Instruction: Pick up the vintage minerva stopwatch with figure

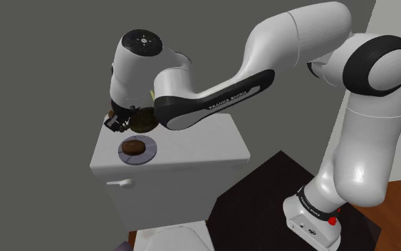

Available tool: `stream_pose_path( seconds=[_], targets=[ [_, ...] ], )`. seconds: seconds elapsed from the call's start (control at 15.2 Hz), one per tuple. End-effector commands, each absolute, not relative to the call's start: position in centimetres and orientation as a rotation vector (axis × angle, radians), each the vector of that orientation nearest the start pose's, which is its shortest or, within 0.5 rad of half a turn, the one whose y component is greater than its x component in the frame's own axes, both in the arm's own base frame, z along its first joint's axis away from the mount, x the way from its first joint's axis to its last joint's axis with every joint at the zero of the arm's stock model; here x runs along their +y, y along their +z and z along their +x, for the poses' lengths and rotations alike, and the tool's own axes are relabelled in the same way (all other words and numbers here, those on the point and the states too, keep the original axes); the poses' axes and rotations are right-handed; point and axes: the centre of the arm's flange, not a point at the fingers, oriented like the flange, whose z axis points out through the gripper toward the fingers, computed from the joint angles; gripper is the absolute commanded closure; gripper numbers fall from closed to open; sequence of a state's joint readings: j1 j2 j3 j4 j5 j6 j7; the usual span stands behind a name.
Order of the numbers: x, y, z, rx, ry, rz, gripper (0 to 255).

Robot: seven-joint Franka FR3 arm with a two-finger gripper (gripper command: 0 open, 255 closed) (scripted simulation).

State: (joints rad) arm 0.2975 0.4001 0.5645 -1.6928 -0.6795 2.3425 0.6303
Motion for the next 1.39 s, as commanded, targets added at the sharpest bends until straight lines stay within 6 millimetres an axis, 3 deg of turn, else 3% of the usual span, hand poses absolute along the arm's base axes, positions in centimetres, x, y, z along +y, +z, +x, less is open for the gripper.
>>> stream_pose_path(
  seconds=[0.0,0.53,0.59,0.66,0.99,1.32],
  targets=[
    [48.2,43.8,48.4,-0.857,-0.753,-2.970,255],
    [48.2,48.0,48.4,-0.857,-0.753,-2.970,255],
    [48.3,47.5,48.5,-0.857,-0.753,-2.970,255],
    [48.3,47.5,48.5,-0.857,-0.753,-2.970,0],
    [45.1,46.2,50.5,-0.196,-0.511,-3.193,0],
    [45.1,43.5,50.5,-0.196,-0.511,-3.193,0]
  ],
)
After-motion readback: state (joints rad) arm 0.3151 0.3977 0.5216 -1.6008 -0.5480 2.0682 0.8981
